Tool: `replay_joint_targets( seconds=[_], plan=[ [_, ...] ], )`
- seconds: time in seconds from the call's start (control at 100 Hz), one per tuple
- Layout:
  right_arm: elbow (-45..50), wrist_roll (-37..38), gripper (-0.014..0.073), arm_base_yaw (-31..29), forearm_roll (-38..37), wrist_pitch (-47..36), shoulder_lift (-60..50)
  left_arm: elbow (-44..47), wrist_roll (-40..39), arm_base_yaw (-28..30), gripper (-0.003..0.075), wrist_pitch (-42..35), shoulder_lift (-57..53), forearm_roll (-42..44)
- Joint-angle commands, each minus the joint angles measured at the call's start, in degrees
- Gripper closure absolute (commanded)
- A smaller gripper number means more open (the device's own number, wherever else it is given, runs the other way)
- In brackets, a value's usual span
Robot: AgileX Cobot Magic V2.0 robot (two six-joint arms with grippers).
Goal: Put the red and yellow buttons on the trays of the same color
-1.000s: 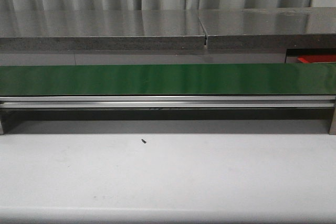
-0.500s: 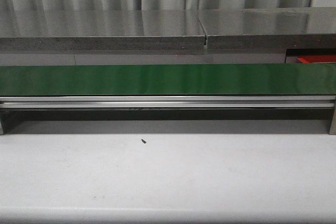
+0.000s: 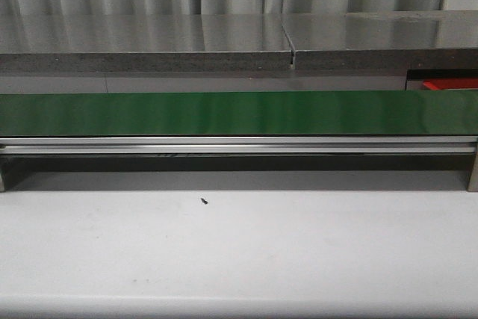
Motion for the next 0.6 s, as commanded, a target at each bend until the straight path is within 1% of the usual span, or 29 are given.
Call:
replay_joint_targets(
  seconds=[0.0, 0.24, 0.59],
  plan=[
    [1.5, 0.2, 0.0660, 0.1, -1.2, -8.4, -0.5, -1.5, -0.1, -0.4, 0.0739, -3.8, 0.5, -1.1],
    [8.0, 0.3, 0.0660, 0.1, -1.1, -14.8, -1.8, -1.5, -0.1, -0.4, 0.0739, -3.8, 0.5, -1.1],
    [7.9, 0.3, 0.0660, 0.1, -1.1, -15.9, -2.3, -1.5, -0.1, -0.4, 0.0739, -3.8, 0.5, -1.1]
  ],
)
